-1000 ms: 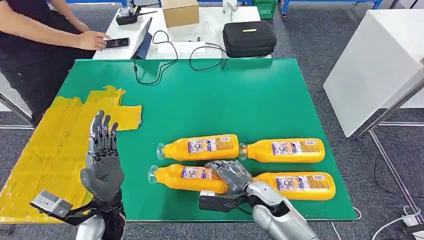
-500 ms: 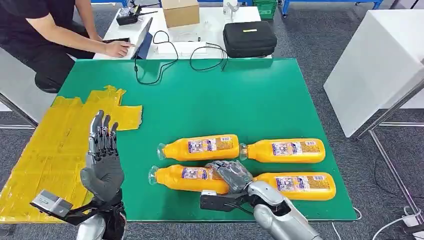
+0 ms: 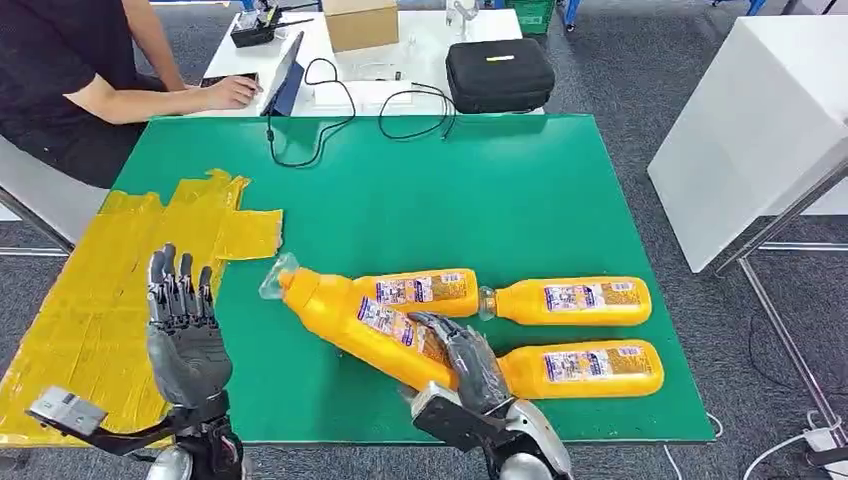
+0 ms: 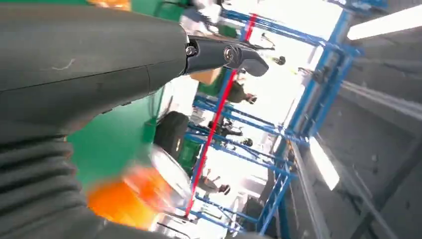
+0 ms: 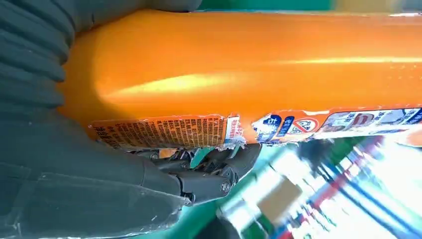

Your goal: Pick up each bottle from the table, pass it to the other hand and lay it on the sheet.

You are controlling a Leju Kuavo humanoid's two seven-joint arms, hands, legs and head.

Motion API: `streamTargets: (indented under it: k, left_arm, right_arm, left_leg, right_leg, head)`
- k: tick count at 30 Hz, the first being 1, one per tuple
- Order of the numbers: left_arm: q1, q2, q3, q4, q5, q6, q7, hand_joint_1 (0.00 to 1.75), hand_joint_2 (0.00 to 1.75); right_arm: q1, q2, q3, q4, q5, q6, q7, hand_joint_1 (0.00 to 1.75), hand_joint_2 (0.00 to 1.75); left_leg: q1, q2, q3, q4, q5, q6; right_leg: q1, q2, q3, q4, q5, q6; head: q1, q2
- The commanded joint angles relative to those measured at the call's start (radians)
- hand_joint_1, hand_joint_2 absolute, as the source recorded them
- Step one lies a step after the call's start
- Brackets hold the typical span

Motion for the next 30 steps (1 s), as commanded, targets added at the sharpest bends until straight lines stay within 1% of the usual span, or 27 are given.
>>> streamTargets:
  k: [1,2,4,5,6,7,8,11,13,15,20,21,23,24,25,26,27,28,29,30]
  left_arm:
    - [-0.009,-0.006,0.086,0.131,0.114,-0.025,0.126,0.0,1.75]
    - [-0.013,-0.006,0.092,0.15,0.122,-0.034,0.135,0.0,1.75]
    - [-0.019,-0.006,0.103,0.17,0.154,-0.049,0.148,0.0,1.75]
    - [-0.022,-0.006,0.108,0.178,0.176,-0.078,0.16,0.0,1.75]
    - [-0.026,-0.006,0.109,0.189,0.184,-0.102,0.171,0.0,1.75]
    - [-0.027,-0.006,0.109,0.192,0.184,-0.102,0.171,0.0,1.75]
    - [-0.03,-0.006,0.107,0.199,0.185,-0.117,0.179,0.0,1.75]
    - [-0.047,-0.003,0.081,0.256,0.216,-0.227,0.23,0.0,1.75]
    - [-0.063,0.002,0.054,0.304,0.247,-0.303,0.239,0.0,1.75]
    - [-0.067,0.0,0.045,0.31,0.24,-0.31,0.228,0.0,1.75]
    - [-0.074,0.001,0.045,0.294,0.244,-0.313,0.233,0.0,1.75]
    - [-0.074,0.001,0.045,0.294,0.244,-0.313,0.233,0.0,1.75]
    - [-0.073,0.002,0.046,0.294,0.244,-0.313,0.233,0.0,1.75]
    - [-0.073,-0.001,0.05,0.291,0.242,-0.312,0.234,0.0,1.75]
    - [-0.074,-0.001,0.05,0.29,0.242,-0.314,0.234,0.0,1.75]
    - [-0.075,-0.002,0.05,0.289,0.242,-0.314,0.235,0.0,1.75]
    - [-0.076,-0.003,0.052,0.286,0.24,-0.31,0.236,0.0,1.75]
    - [-0.077,-0.003,0.054,0.285,0.24,-0.311,0.236,0.0,1.75]
    - [-0.078,-0.005,0.059,0.286,0.242,-0.308,0.236,0.0,1.75]
    - [-0.08,-0.005,0.068,0.286,0.247,-0.304,0.234,0.0,1.75]
  right_arm:
    - [0.004,0.071,-0.048,-0.122,-0.009,-0.016,-0.022,1.75,1.75]
    - [-0.014,0.074,-0.041,-0.11,-0.01,-0.017,-0.022,1.75,1.75]
    - [-0.042,0.078,-0.031,-0.088,-0.008,-0.016,-0.021,1.75,1.75]
    - [-0.053,0.079,-0.027,-0.078,-0.009,-0.018,-0.023,1.75,1.75]
    - [-0.07,0.08,-0.021,-0.063,-0.006,-0.017,-0.019,1.75,1.75]
    - [-0.076,0.082,-0.019,-0.058,-0.005,-0.017,-0.018,1.75,1.75]
    - [-0.086,0.082,-0.017,-0.048,-0.004,-0.017,-0.017,1.75,1.75]
    - [-0.159,0.09,0.002,0.027,0.015,-0.012,0.003,1.75,1.75]
    - [-0.232,0.101,0.024,0.112,0.028,-0.001,0.018,1.75,1.75]
    - [-0.276,0.117,0.038,0.183,0.037,0.005,0.027,1.75,1.75]
    - [-0.298,0.137,0.066,0.26,0.055,0.005,0.04,1.75,1.75]
    - [-0.298,0.137,0.066,0.26,0.055,0.005,0.04,1.75,1.75]
    - [-0.296,0.137,0.068,0.262,0.058,0.002,0.039,1.75,1.75]
    - [-0.3,0.139,0.076,0.276,0.063,0.005,0.04,1.75,1.75]
    - [-0.304,0.144,0.083,0.289,0.067,0.006,0.042,1.75,1.75]
    - [-0.307,0.148,0.088,0.3,0.069,0.007,0.042,1.75,1.75]
    - [-0.314,0.158,0.104,0.328,0.078,0.011,0.044,1.75,1.75]
    - [-0.317,0.166,0.116,0.345,0.086,0.011,0.043,1.75,1.75]
    - [-0.319,0.173,0.136,0.364,0.095,0.014,0.041,1.75,1.75]
    - [-0.316,0.182,0.167,0.385,0.108,0.019,0.038,1.75,1.75]
  left_leg:
    - [0.001,0.001,0.004,-0.001,-0.001,0.0]
    - [0.0,0.001,0.002,-0.001,-0.001,0.0]
    - [0.001,0.002,0.005,-0.001,-0.001,-0.001]
    - [0.0,0.001,0.003,-0.001,0.0,0.0]
    - [0.0,0.002,0.004,-0.001,-0.001,-0.001]
    - [0.0,0.002,0.003,-0.001,0.0,0.0]
    - [0.001,0.003,0.004,-0.001,-0.001,-0.001]
    - [0.0,0.001,0.003,-0.001,0.0,0.0]
    - [0.001,0.003,0.005,-0.002,-0.001,-0.001]
    - [0.0,0.004,0.005,-0.002,0.0,0.0]
    - [0.0,0.002,0.003,-0.001,0.0,-0.001]
    - [0.001,0.002,0.005,-0.002,0.0,-0.001]
    - [0.0,0.001,0.003,-0.001,0.0,-0.001]
    - [0.002,0.002,0.007,-0.001,-0.001,-0.001]
    - [0.001,0.001,0.005,-0.001,0.0,-0.001]
    - [0.001,0.002,0.006,-0.001,-0.001,-0.001]
    - [0.001,0.002,0.004,-0.001,0.0,0.0]
    - [0.001,0.003,0.006,-0.001,-0.001,-0.001]
    - [0.0,0.002,0.003,-0.001,0.0,0.0]
    - [0.0,0.002,0.003,-0.001,0.0,-0.001]
  right_leg:
    - [0.001,0.0,0.004,-0.001,-0.001,-0.001]
    - [0.0,0.0,0.002,-0.001,0.0,-0.001]
    - [0.002,0.001,0.005,-0.002,-0.001,-0.001]
    - [0.0,0.0,0.003,-0.002,0.0,-0.001]
    - [0.001,0.001,0.004,-0.002,0.0,-0.001]
    - [0.0,0.001,0.003,-0.002,0.0,-0.001]
    - [0.001,0.001,0.004,-0.002,0.0,-0.001]
    - [0.0,0.001,0.003,-0.002,0.0,-0.001]
    - [0.002,0.001,0.005,-0.003,0.0,-0.001]
    - [0.001,0.003,0.005,-0.003,0.001,-0.001]
    - [0.001,0.001,0.003,-0.002,0.001,-0.001]
    - [0.002,0.001,0.005,-0.003,0.0,-0.001]
    - [0.001,0.0,0.003,-0.002,0.0,-0.001]
    - [0.002,0.0,0.006,-0.003,-0.001,-0.001]
    - [0.001,0.0,0.004,-0.002,0.0,-0.001]
    - [0.002,0.001,0.005,-0.002,0.0,-0.001]
    - [0.001,0.001,0.003,-0.002,0.0,-0.001]
    - [0.002,0.001,0.005,-0.002,0.0,-0.001]
    - [0.001,0.001,0.002,-0.001,0.0,-0.001]
    - [0.001,0.001,0.002,-0.001,0.0,-0.001]
  head:
    - [0.0,0.0]
    - [0.0,0.0]
    - [0.0,0.0]
    - [0.0,0.0]
    - [0.0,0.0]
    - [0.0,0.0]
    - [0.0,0.0]
    - [0.0,0.0]
    - [0.0,0.0]
    - [0.0,0.0]
    - [0.0,0.0]
    - [0.0,0.0]
    - [0.0,0.0]
    - [0.0,0.0]
    - [0.0,0.0]
    - [0.0,0.0]
    - [0.0,0.0]
    - [0.0,0.0]
    - [0.0,0.0]
    - [0.0,0.0]
